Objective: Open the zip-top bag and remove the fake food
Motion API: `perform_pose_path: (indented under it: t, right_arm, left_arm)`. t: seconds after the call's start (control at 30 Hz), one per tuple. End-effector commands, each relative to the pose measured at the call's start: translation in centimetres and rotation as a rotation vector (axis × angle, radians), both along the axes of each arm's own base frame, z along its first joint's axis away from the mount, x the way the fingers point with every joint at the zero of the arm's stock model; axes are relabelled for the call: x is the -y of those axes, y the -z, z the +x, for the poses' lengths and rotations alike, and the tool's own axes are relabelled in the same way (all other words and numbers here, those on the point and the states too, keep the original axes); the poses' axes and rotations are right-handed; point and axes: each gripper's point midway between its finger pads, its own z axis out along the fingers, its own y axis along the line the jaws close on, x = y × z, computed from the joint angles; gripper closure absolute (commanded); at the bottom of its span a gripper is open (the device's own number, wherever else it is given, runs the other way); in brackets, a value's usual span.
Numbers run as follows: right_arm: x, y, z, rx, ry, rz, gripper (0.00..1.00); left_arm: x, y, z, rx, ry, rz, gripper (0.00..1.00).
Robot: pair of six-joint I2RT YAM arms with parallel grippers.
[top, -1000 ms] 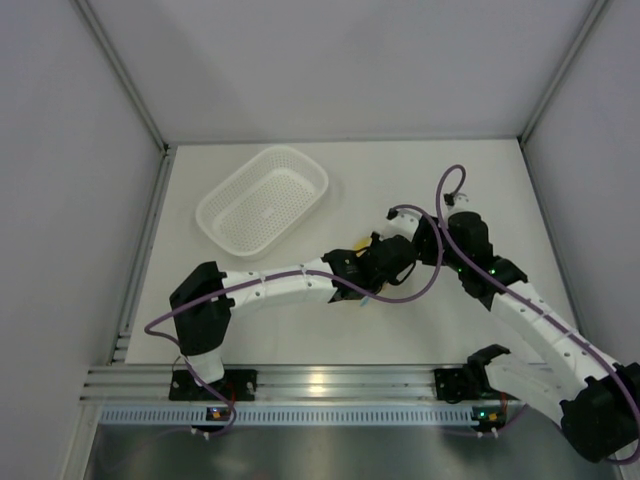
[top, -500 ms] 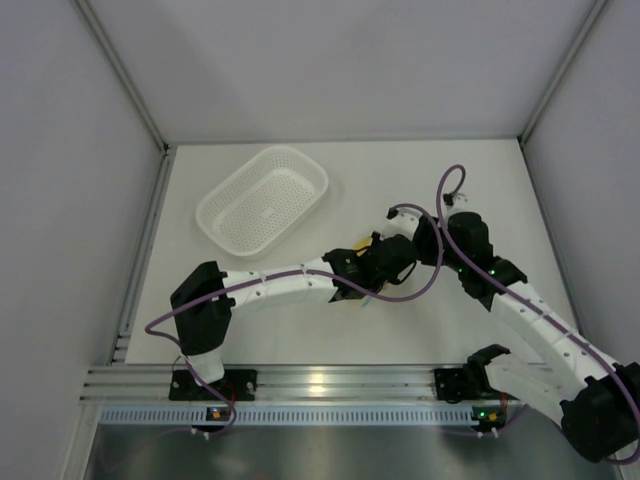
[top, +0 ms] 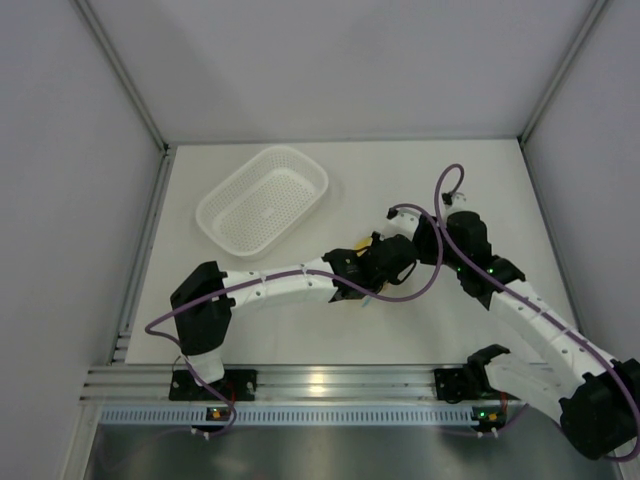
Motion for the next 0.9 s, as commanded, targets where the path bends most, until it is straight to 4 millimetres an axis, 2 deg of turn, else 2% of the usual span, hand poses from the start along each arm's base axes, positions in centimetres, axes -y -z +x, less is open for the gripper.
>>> perform_pose_path:
  t: [0.0, 0.27, 0.87]
  right_arm:
    - [0.2, -1.6, 0.8, 0.061, 0.019, 0.02, 0.5]
    - [0.6, -2.2, 0.3, 0.081, 0.028, 0.031, 0.5]
    - [0.8, -1.0, 0.4, 0.053, 0.034, 0.004, 0.5]
  left_arm:
    - [0.6, -1.5, 0.4, 0.011, -0.022, -0.052, 1.0]
    - [0.4, -1.5, 0.5, 0.014, -0.028, -0.047, 1.0]
    - [0.5, -1.8, 0.4, 0.007, -0.031, -0.067, 1.0]
